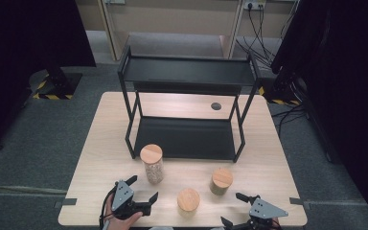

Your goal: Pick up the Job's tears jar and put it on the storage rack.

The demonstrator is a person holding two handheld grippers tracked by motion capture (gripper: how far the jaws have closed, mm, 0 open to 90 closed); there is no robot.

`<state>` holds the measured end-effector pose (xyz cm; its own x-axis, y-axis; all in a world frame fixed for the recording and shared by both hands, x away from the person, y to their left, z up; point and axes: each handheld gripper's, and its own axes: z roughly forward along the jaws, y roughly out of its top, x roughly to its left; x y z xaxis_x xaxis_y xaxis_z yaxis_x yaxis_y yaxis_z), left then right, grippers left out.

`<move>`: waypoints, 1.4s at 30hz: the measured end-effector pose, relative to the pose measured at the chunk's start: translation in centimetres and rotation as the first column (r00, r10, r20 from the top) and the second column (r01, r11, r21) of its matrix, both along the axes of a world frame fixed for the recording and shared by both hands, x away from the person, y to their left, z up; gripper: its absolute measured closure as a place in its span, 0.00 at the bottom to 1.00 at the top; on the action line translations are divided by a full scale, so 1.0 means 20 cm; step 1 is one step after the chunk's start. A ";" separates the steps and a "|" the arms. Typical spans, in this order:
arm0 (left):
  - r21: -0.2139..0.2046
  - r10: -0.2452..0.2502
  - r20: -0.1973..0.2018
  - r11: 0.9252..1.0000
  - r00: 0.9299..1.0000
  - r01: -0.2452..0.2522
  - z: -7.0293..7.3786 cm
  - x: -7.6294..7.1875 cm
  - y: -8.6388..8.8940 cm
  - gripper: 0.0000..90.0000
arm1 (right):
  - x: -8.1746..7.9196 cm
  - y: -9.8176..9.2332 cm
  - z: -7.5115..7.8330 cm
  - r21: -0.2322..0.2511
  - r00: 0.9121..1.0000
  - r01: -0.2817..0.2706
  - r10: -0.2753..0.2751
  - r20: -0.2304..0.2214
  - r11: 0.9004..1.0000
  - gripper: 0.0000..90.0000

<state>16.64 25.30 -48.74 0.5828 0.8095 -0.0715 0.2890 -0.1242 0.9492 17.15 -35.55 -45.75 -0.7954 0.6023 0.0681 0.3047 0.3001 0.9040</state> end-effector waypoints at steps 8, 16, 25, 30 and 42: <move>-0.002 0.006 0.000 1.000 1.000 -0.006 0.00 0.00 0.00 0.02 | 0.00 0.00 0.00 0.006 1.000 0.008 -0.008 0.000 1.000 0.03; -0.003 0.009 0.000 1.000 1.000 -0.009 0.00 0.00 0.00 0.02 | 0.00 0.00 0.00 0.003 1.000 0.007 -0.007 -0.001 1.000 0.03; -0.001 0.015 -0.002 1.000 1.000 -0.015 0.01 0.02 0.00 0.02 | 0.00 0.00 0.00 0.006 1.000 0.013 -0.013 -0.004 1.000 0.03; -0.006 0.018 -0.010 1.000 1.000 -0.018 0.01 0.04 0.00 0.02 | 0.00 0.00 0.00 0.008 1.000 0.013 -0.013 -0.003 1.000 0.03; -0.007 0.000 -0.036 1.000 0.999 0.000 0.06 0.13 -0.02 0.02 | 0.00 0.01 0.00 0.006 1.000 0.014 -0.014 -0.006 1.000 0.03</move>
